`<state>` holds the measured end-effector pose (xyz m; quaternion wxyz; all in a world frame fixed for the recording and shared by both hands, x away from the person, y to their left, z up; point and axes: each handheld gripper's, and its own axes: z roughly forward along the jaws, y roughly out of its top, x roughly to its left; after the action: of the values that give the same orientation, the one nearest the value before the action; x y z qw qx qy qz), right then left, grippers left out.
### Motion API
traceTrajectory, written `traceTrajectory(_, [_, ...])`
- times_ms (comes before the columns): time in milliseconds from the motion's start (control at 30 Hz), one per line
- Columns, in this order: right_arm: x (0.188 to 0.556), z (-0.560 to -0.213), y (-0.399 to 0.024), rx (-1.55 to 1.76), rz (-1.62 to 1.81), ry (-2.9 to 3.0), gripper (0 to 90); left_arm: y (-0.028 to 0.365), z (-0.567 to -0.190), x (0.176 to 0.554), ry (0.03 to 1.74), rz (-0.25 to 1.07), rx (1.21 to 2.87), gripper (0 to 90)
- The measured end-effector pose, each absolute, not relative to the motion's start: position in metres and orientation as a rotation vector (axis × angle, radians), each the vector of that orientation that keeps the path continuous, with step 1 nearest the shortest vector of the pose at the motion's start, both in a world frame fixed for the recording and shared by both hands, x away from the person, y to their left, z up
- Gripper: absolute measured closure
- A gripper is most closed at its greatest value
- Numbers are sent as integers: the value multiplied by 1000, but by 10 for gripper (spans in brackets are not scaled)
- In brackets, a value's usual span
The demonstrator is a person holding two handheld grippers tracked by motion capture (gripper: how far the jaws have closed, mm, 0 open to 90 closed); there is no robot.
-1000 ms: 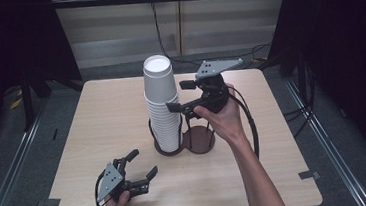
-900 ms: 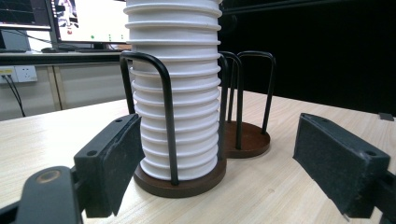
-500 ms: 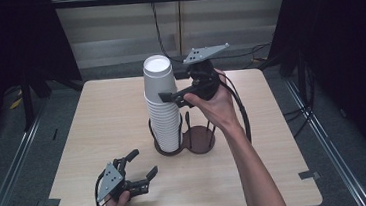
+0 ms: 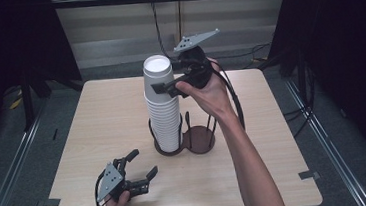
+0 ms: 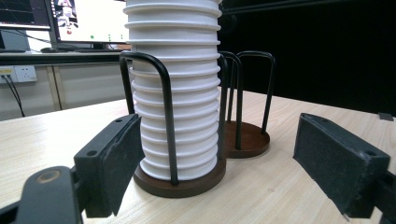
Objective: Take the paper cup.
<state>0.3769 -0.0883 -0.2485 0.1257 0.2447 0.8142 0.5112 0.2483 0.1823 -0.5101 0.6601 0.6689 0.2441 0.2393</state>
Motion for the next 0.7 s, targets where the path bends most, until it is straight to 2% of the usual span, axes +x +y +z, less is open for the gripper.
traceTrajectory(400, [383,-245,-79,698,1503,2365,139,182,-510,248,552,542,1514,155])
traceTrajectory(567, [383,-243,-76,690,1484,2353,190,182,-510,248,552,540,1514,155])
traceTrajectory(700, [383,-243,-77,694,1487,2355,196,182,-510,248,552,539,1512,155])
